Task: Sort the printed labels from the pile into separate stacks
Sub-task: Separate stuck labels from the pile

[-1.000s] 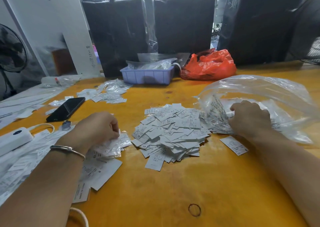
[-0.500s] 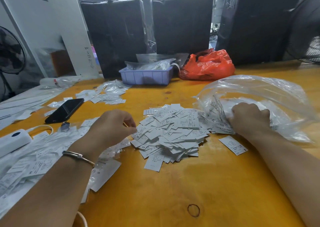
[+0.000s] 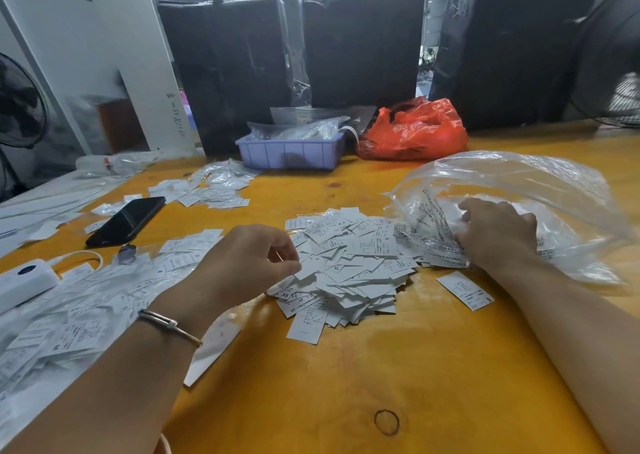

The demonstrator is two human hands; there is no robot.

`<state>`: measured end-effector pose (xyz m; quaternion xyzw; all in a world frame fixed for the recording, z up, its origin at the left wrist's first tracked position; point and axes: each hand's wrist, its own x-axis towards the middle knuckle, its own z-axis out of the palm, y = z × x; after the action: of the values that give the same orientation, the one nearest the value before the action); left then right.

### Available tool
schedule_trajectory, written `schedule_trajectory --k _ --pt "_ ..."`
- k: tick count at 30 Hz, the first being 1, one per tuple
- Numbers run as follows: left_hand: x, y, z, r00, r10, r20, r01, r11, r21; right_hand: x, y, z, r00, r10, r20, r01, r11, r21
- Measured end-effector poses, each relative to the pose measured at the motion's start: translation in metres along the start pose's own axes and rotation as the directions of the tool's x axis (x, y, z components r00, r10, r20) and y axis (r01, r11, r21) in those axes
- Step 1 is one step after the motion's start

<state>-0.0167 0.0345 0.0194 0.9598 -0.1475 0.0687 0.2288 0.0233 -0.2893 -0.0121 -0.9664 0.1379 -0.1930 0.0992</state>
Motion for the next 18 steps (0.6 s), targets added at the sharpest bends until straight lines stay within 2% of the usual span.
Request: schedule_trajectory --k 3,8,12,15,17,18 --pt "0.0 -0.001 0.002 1.0 0.004 0.006 -0.004 1.0 -0.013 0.0 0.0 0.0 0.996 -0.007 -0.09 0.009 1.0 0.019" --pt "0.0 -0.001 0.006 1.0 0.009 0.029 -0.008 1.0 -0.026 -0.002 -0.002 0.0 0.99 -0.007 -0.138 0.011 1.0 0.029" --pt "0.001 -0.001 0.007 0.998 0.015 0.058 -0.013 0.999 -0.038 -0.006 -0.006 -0.006 0.957 0.012 -0.29 0.051 0.977 0.209" --pt "0.0 -0.001 0.007 0.998 0.028 0.047 -0.026 0.999 -0.037 -0.011 -0.01 -0.015 0.955 0.115 -0.274 0.044 0.856 0.515" --pt "0.0 -0.001 0.007 0.999 0.033 0.035 -0.032 0.999 -0.04 -0.018 -0.016 -0.021 0.97 0.154 -0.188 0.025 0.704 0.71" --pt "0.0 -0.001 0.007 0.999 0.035 0.029 -0.034 0.998 -0.05 -0.023 -0.021 -0.026 0.982 0.146 -0.118 0.008 0.594 0.804"
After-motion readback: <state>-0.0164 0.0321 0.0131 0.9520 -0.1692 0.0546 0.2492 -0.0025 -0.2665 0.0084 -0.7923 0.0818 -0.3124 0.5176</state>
